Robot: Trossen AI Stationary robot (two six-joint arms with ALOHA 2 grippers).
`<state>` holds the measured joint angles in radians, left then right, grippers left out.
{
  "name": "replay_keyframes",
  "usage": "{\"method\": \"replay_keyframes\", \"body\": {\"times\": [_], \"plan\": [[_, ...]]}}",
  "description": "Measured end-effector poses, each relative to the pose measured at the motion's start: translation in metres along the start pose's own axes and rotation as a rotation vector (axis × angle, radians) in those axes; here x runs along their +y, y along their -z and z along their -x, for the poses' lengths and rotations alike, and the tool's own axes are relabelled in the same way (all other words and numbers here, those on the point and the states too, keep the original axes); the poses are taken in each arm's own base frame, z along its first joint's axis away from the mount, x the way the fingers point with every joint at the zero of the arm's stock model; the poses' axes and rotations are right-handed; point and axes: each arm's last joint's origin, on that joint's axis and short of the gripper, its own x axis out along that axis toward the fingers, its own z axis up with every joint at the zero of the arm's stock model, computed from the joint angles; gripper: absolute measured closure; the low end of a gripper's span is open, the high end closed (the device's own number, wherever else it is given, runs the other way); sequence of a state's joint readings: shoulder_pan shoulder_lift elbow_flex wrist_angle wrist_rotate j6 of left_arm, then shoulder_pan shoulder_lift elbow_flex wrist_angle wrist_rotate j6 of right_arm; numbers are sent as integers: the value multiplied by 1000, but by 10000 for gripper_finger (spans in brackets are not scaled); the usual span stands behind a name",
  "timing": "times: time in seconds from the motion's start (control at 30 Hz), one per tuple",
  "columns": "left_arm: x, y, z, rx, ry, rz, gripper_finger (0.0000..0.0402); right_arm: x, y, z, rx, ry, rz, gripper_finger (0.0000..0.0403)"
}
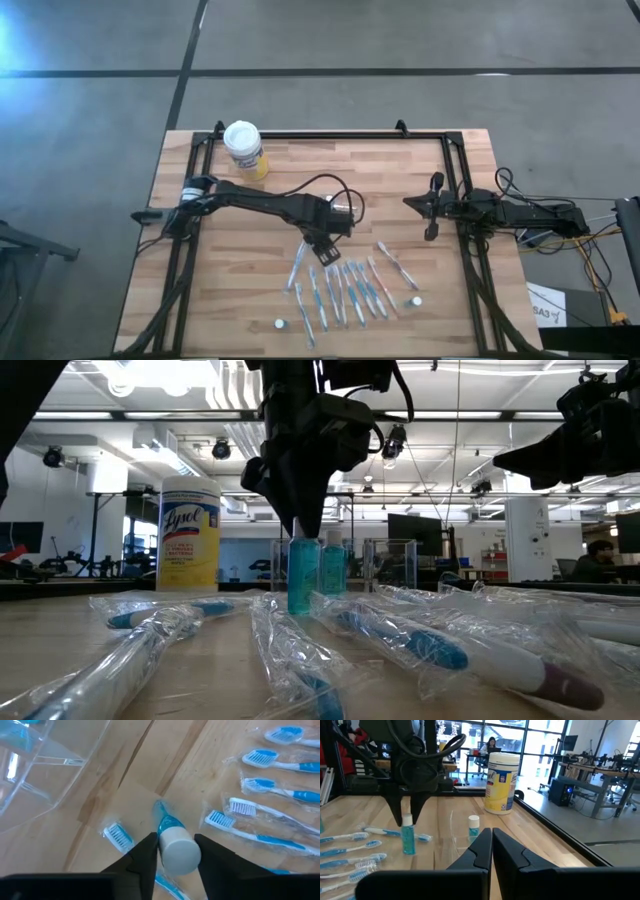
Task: Pick & Place toothbrushing station
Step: Put the blue mouthwash bottle into the middle section of the transparent organizer
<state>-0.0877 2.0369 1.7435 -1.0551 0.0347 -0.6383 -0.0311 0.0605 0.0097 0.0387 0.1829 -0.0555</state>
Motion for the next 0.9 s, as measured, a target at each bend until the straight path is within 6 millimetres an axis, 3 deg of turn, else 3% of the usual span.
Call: {"method": "replay_keyframes", "body": {"times": [0.13, 0.43, 0.6, 0.9], "plan": [[0, 0, 0, -2, -1, -27, 302, 0, 0, 0, 0, 0, 0, 394], [-4, -1, 5, -13, 11, -114, 302, 0, 0, 0, 0, 0, 0, 394], [-11, 1, 29, -76, 43, -214, 302, 0, 0, 0, 0, 3, 1, 394], [-16, 22, 73, -185, 19, -365, 302, 0, 0, 0, 1, 4, 1, 394]]}}
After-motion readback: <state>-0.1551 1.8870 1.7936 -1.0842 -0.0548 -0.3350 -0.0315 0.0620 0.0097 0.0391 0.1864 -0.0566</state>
